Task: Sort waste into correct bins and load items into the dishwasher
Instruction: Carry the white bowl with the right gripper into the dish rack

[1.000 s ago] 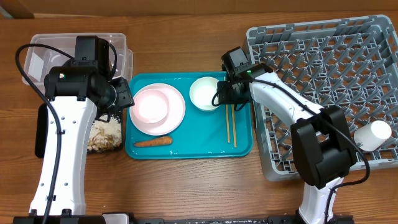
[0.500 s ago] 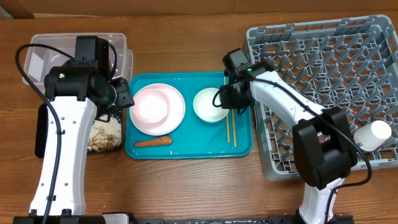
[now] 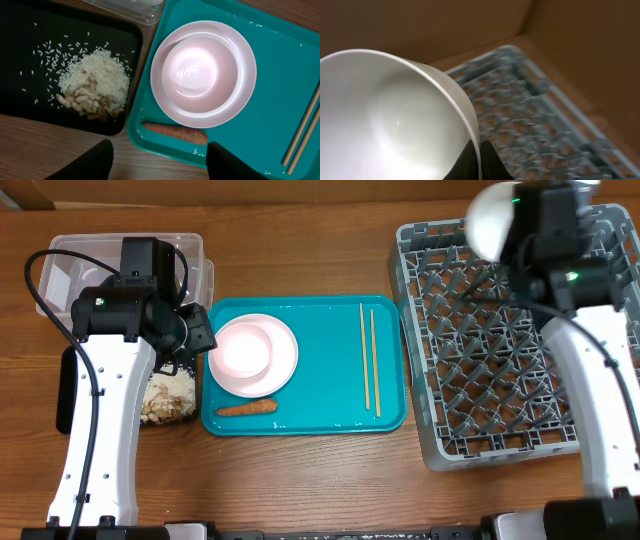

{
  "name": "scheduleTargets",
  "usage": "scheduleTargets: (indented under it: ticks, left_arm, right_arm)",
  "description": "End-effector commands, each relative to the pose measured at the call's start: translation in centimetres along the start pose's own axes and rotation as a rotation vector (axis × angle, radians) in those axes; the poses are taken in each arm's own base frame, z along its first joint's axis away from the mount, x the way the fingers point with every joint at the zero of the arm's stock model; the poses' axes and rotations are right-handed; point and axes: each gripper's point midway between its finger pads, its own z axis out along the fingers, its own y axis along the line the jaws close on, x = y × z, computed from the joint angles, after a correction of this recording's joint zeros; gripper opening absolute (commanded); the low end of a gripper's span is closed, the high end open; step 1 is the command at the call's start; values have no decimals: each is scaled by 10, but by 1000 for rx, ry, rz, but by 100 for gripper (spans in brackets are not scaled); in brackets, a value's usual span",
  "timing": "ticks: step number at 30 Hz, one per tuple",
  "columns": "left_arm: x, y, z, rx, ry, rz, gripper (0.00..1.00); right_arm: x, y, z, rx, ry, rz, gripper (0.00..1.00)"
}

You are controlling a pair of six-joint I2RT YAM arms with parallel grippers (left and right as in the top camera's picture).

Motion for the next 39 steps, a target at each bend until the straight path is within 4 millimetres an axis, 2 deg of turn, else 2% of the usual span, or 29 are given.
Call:
scheduleTargets:
  ticks: [1, 4, 7, 11, 14, 19, 24, 34, 39]
  left_arm:
    - [-4, 3, 0, -11, -12, -27, 63]
    - [-5, 2, 0, -10, -14, -27, 63]
    - [-5, 2, 0, -6, -16, -27, 63]
    - [-7, 1, 0, -2, -23, -28, 63]
    - [-7, 1, 0, -3, -22, -27, 63]
    - [-8, 1, 0, -2, -26, -28, 64]
    - [-8, 0, 0, -1, -26, -28, 64]
    - [-9, -1, -1, 5, -31, -36, 66]
    - [-9, -1, 0, 4, -31, -36, 66]
  right_arm:
    - [-9, -72, 26, 312, -32, 20, 4]
    - [-16, -121, 36, 520, -60, 67, 4]
    - [-8, -165, 48, 754, -47, 65, 4]
    - [11, -183, 73, 871, 17, 17, 4]
    - [33, -191, 97, 945, 73, -36, 4]
    - [62, -190, 130, 981, 150, -111, 4]
    - [82, -183, 150, 984, 186, -139, 4]
    - [98, -155, 158, 885, 216, -130, 4]
    - [109, -121, 163, 757, 257, -156, 4]
